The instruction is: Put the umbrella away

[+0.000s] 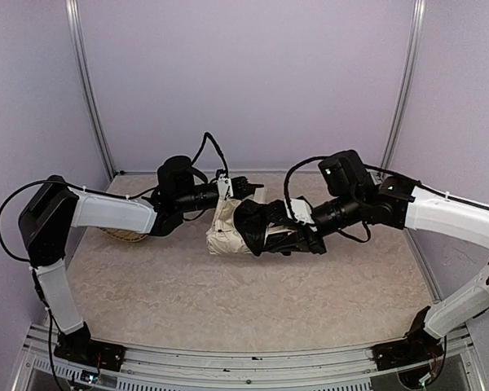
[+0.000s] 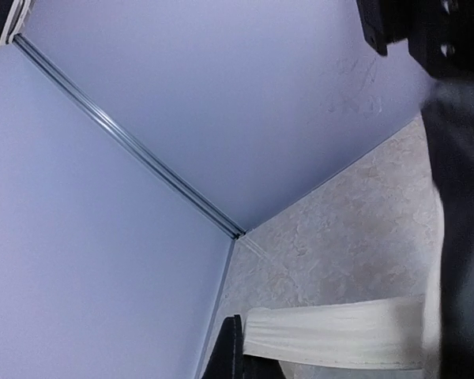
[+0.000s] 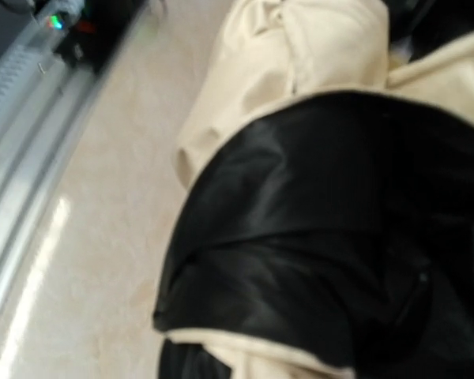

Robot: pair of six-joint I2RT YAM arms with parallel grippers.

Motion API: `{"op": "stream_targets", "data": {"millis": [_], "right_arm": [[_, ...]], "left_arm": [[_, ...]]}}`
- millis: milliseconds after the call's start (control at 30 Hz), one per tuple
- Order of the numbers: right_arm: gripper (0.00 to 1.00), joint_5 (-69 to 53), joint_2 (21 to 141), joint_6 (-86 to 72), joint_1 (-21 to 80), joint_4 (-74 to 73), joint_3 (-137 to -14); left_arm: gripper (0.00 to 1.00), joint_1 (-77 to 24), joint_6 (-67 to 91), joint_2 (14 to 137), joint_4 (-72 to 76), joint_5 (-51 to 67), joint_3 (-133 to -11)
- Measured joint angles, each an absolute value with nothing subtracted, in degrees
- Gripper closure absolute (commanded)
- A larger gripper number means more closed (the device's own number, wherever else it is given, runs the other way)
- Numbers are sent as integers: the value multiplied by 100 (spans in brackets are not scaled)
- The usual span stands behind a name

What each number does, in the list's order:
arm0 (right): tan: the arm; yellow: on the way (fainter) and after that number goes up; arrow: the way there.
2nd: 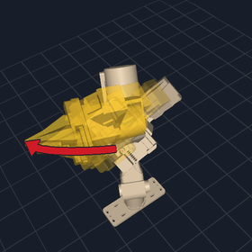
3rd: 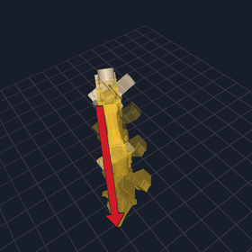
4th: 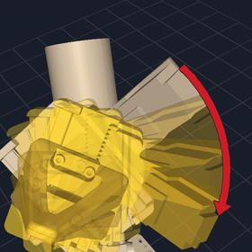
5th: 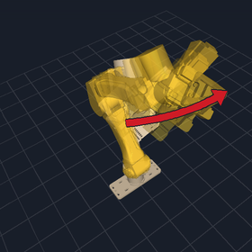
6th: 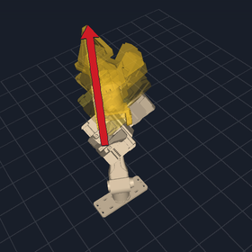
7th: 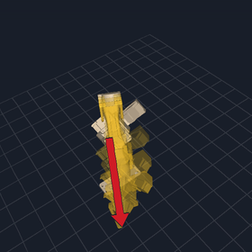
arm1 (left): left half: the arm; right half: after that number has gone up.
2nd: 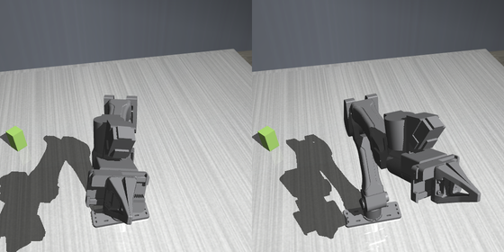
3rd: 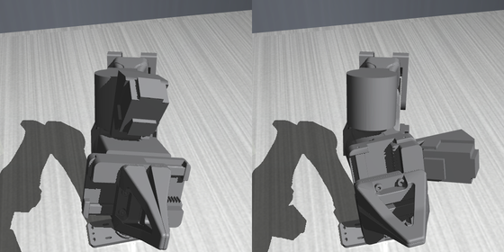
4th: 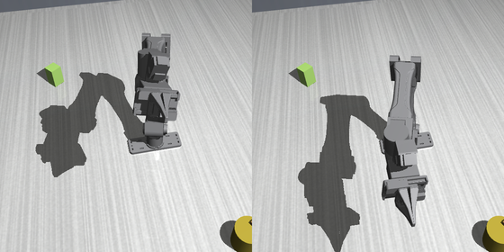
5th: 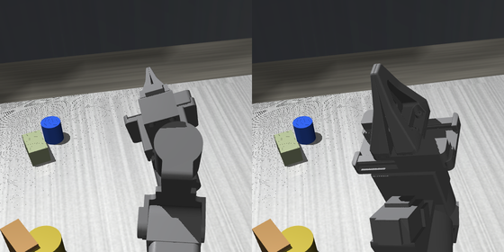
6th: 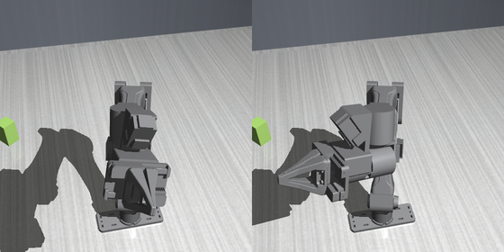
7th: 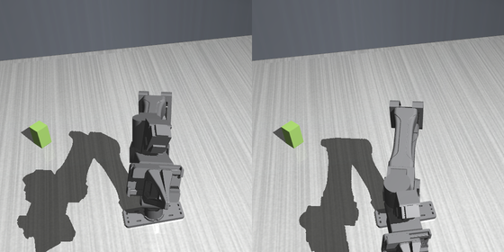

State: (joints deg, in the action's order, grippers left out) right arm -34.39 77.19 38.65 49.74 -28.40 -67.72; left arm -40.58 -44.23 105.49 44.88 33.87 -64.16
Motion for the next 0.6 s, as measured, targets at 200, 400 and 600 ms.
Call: {"op": "stream_targets", "data": {"millis": [200, 400, 600], "right_arm": [[100, -3098, 8451, 3389, 5013, -1802, -5968], [100, -3339, 9045, 2718, 5043, -1085, -5610], [100, -4189, 9677, 1997, 4716, -659, -5535]], "left_arm": [[100, -4060, -4838, 10573, 3489, 3529, -6488], [100, -4309, -4936, 10073, 3350, 3299, -5631], [100, -4899, -4958, 9397, 3489, 2801, -4713]]}}
